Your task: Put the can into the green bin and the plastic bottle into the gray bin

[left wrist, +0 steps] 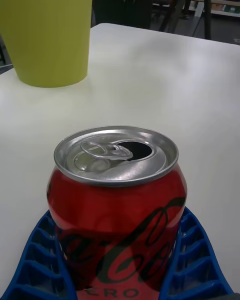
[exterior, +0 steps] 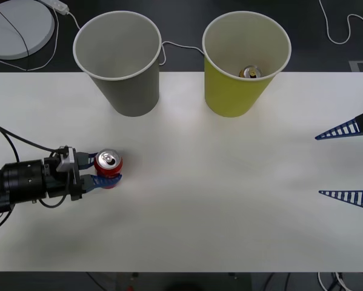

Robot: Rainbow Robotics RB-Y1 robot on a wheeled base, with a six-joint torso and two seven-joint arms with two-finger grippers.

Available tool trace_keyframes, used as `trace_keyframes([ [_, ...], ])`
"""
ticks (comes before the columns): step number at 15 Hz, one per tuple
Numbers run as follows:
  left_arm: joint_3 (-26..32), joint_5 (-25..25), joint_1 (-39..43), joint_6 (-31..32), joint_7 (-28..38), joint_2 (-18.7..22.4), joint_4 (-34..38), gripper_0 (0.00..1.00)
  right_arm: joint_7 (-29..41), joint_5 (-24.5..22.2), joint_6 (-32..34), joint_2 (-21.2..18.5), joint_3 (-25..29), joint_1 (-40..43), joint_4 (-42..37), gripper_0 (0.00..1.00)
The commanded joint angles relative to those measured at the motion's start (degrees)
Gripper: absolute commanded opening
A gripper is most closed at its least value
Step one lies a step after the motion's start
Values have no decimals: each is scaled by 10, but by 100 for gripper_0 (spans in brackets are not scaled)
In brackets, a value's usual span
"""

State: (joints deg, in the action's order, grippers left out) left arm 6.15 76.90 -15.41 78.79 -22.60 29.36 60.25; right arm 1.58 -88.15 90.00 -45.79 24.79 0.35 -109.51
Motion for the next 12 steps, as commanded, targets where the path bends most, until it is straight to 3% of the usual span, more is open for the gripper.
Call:
trace_keyframes([
  [1,0,0,0,3,63,31,30,0,0,0,0,0,0,0,0,100],
  [9,7,8,3,-10,242,109,131,0,0,0,0,0,0,0,0,100],
  [12,32,78,28,-10,323,122,236,0,0,0,0,0,0,0,0,100],
])
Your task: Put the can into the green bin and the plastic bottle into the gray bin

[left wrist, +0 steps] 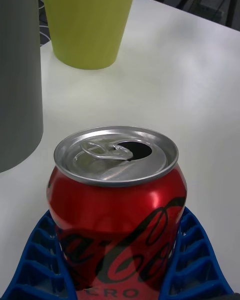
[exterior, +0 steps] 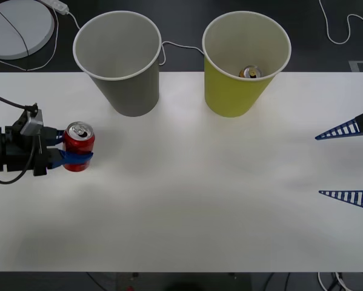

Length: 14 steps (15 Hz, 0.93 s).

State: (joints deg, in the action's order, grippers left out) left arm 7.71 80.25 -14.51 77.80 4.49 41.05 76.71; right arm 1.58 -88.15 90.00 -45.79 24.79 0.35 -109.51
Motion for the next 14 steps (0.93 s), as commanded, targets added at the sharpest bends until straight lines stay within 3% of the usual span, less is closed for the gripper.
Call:
trace_keyframes([
  [1,25,69,36,1,93,6,125,0,0,0,0,0,0,0,0,100],
  [4,33,126,59,9,206,23,259,0,0,0,0,0,0,0,0,100],
  [7,31,149,41,41,308,62,339,0,0,0,0,0,0,0,0,100],
  [10,1,164,-21,75,406,100,376,0,0,0,0,0,0,0,0,100],
  [14,-86,166,-139,87,533,148,377,0,0,0,0,0,0,0,0,100],
])
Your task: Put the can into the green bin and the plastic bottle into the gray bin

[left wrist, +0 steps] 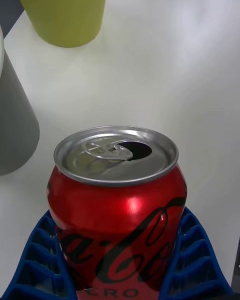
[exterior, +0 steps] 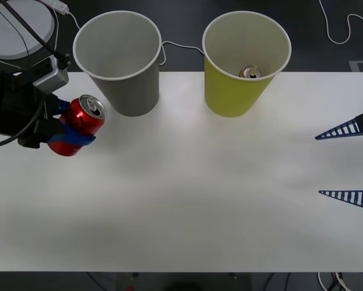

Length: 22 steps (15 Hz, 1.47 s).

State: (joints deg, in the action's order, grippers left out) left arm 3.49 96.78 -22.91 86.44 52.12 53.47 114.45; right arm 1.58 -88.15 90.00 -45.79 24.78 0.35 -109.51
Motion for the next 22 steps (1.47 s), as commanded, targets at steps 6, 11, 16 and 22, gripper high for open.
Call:
trace_keyframes([
  [6,-190,-6,-253,0,210,52,-26,0,0,0,0,0,0,0,0,100],
  [11,-333,-18,-449,0,248,31,-115,0,0,0,0,0,0,0,0,100],
  [16,-430,-17,-608,-30,258,-79,-280,0,0,0,0,0,0,0,0,100],
  [22,-530,-11,-727,-135,258,-210,-493,0,0,0,0,0,0,0,0,100],
])
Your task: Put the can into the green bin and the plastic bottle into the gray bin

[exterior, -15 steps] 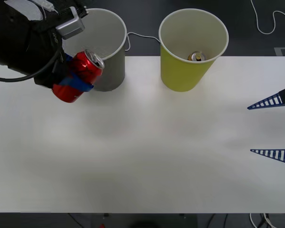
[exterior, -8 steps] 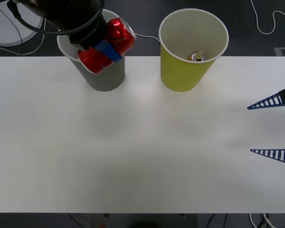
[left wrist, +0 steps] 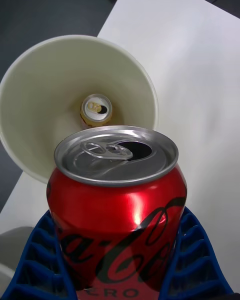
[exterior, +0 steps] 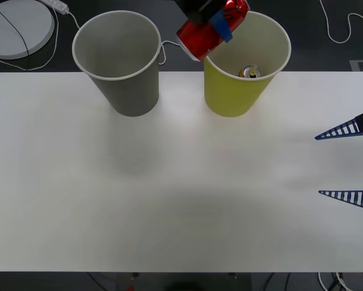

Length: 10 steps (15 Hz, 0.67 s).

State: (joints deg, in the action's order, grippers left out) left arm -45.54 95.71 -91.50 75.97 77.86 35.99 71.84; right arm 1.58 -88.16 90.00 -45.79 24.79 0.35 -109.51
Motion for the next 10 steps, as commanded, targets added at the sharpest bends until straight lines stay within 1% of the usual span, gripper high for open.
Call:
trace_keyframes([
  [1,-51,-2,-58,-41,1,-52,-99,0,0,0,0,0,0,0,0,100],
  [3,-72,2,-87,-76,1,-94,-179,0,0,0,0,0,0,0,0,100],
  [6,-73,10,-101,-137,1,-145,-275,0,0,0,0,0,0,0,0,100],
  [8,-74,17,-109,-164,1,-176,-319,0,0,0,0,0,0,0,0,100],
  [10,-79,23,-121,-178,1,-201,-353,0,0,0,0,0,0,0,0,100],
])
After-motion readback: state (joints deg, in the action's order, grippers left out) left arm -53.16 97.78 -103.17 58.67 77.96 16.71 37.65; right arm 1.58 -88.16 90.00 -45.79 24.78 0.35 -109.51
